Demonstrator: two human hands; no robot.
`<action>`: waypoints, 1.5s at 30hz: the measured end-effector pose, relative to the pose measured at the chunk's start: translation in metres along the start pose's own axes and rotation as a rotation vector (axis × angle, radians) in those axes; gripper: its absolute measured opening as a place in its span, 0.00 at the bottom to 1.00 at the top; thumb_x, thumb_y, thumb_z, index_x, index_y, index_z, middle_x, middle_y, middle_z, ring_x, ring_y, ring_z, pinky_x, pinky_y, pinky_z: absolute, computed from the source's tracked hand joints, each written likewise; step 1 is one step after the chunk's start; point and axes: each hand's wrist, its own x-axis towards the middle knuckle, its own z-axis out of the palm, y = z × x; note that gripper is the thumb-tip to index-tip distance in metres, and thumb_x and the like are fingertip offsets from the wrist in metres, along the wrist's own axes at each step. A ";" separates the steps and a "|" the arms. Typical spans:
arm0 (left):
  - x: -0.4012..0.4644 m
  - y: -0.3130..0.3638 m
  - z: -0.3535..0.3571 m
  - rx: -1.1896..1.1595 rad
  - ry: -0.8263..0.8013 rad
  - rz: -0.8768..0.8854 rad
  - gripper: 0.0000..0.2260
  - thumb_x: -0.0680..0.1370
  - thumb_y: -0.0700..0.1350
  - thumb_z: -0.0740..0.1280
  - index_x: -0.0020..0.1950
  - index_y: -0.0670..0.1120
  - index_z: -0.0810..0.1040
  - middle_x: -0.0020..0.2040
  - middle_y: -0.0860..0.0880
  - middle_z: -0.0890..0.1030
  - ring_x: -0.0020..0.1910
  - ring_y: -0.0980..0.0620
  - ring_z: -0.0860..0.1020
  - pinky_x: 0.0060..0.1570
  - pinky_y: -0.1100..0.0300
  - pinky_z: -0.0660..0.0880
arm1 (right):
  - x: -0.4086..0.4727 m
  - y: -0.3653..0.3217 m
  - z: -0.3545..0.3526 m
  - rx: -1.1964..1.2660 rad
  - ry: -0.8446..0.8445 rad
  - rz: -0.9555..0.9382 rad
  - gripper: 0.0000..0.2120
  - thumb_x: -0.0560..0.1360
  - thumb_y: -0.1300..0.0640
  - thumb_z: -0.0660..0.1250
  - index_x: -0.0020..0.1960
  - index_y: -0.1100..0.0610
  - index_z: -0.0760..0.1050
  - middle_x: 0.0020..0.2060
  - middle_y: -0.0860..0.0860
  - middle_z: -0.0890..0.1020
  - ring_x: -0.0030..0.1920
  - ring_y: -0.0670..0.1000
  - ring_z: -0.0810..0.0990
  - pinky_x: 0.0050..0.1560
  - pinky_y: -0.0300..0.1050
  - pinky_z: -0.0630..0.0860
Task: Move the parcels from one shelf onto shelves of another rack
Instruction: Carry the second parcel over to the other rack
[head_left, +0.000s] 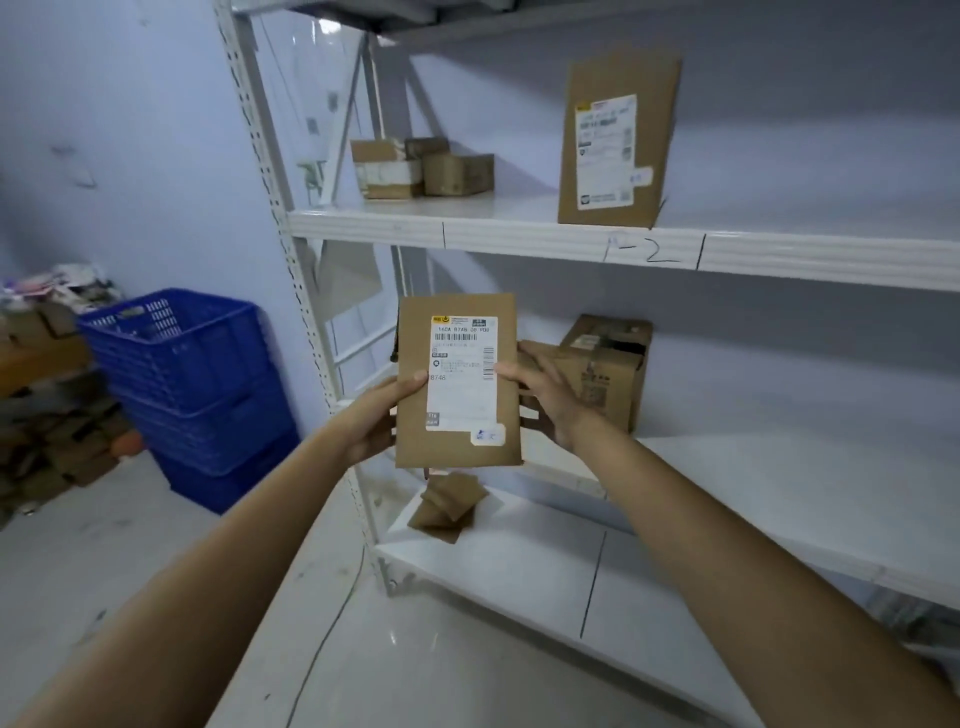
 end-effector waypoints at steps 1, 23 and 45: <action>0.007 0.011 -0.013 0.013 0.001 0.007 0.26 0.79 0.55 0.66 0.76 0.47 0.70 0.71 0.41 0.77 0.71 0.38 0.75 0.72 0.39 0.69 | 0.014 -0.007 0.010 0.000 -0.002 -0.013 0.34 0.70 0.48 0.75 0.73 0.44 0.67 0.62 0.53 0.82 0.62 0.57 0.80 0.59 0.56 0.78; 0.210 0.273 -0.162 0.117 -0.174 0.407 0.54 0.56 0.63 0.81 0.79 0.47 0.67 0.75 0.42 0.73 0.73 0.40 0.73 0.72 0.42 0.68 | 0.302 -0.224 0.087 -0.144 -0.005 -0.381 0.33 0.72 0.47 0.74 0.73 0.47 0.65 0.61 0.55 0.81 0.50 0.53 0.82 0.38 0.44 0.78; 0.384 0.295 -0.189 -0.167 -0.509 0.505 0.37 0.71 0.44 0.70 0.79 0.42 0.63 0.75 0.39 0.72 0.74 0.38 0.71 0.73 0.39 0.66 | 0.387 -0.218 0.077 -0.125 0.315 -0.454 0.31 0.71 0.60 0.73 0.70 0.43 0.70 0.49 0.48 0.87 0.49 0.49 0.85 0.57 0.48 0.77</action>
